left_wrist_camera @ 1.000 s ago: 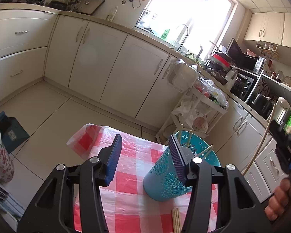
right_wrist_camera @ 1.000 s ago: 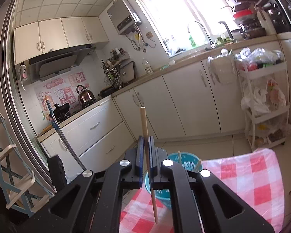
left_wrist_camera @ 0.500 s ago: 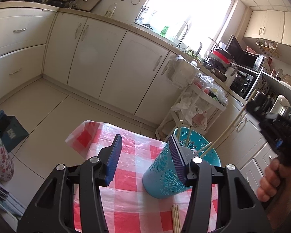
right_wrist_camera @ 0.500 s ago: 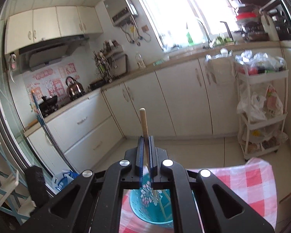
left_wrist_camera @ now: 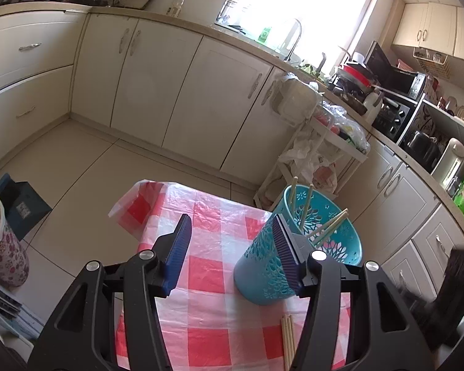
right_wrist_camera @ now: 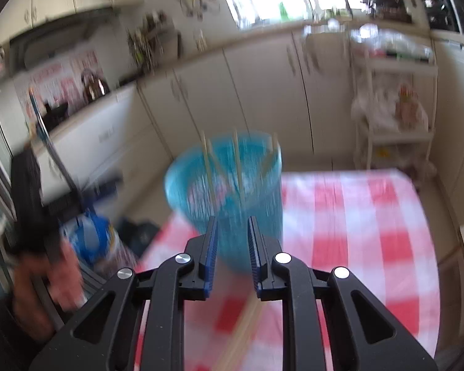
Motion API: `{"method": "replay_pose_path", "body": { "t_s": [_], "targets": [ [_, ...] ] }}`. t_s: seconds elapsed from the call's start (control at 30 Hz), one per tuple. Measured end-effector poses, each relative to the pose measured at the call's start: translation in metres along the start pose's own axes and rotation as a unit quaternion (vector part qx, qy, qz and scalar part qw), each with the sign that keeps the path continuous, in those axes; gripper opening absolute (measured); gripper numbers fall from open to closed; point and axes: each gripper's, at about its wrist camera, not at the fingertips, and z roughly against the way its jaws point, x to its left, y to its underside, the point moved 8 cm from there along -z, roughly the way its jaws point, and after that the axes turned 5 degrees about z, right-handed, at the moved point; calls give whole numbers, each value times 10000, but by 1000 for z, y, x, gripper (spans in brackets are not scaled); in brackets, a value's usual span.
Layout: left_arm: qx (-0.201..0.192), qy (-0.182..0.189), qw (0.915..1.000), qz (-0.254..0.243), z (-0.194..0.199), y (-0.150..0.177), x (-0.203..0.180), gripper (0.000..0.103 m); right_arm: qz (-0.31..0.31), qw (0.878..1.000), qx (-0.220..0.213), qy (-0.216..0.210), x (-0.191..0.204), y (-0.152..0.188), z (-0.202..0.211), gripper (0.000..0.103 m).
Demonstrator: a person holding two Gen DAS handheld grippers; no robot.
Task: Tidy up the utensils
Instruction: 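Move both open grippers back to the remaining chopsticks on the table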
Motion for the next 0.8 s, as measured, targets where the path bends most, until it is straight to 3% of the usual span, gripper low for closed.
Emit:
{"method": "replay_pose_path", "body": {
  "t_s": [0.1, 0.2, 0.5, 0.8],
  "targets": [
    [88, -55, 9998, -142, -4, 7, -5, 52, 2, 9972, 738, 98, -6, 62, -27, 20],
    [189, -127, 9993, -303, -8, 15, -9, 54, -116, 9947, 1015, 117, -11, 91, -44, 20],
    [536, -239, 9962, -641, -23, 35, -20, 57, 45, 9918, 1241, 315, -10, 111, -65, 20],
    [705, -268, 9930, -907, -26, 50, -27, 59, 456, 9891, 1288, 552, -8, 108, -66, 17]
  ]
}}
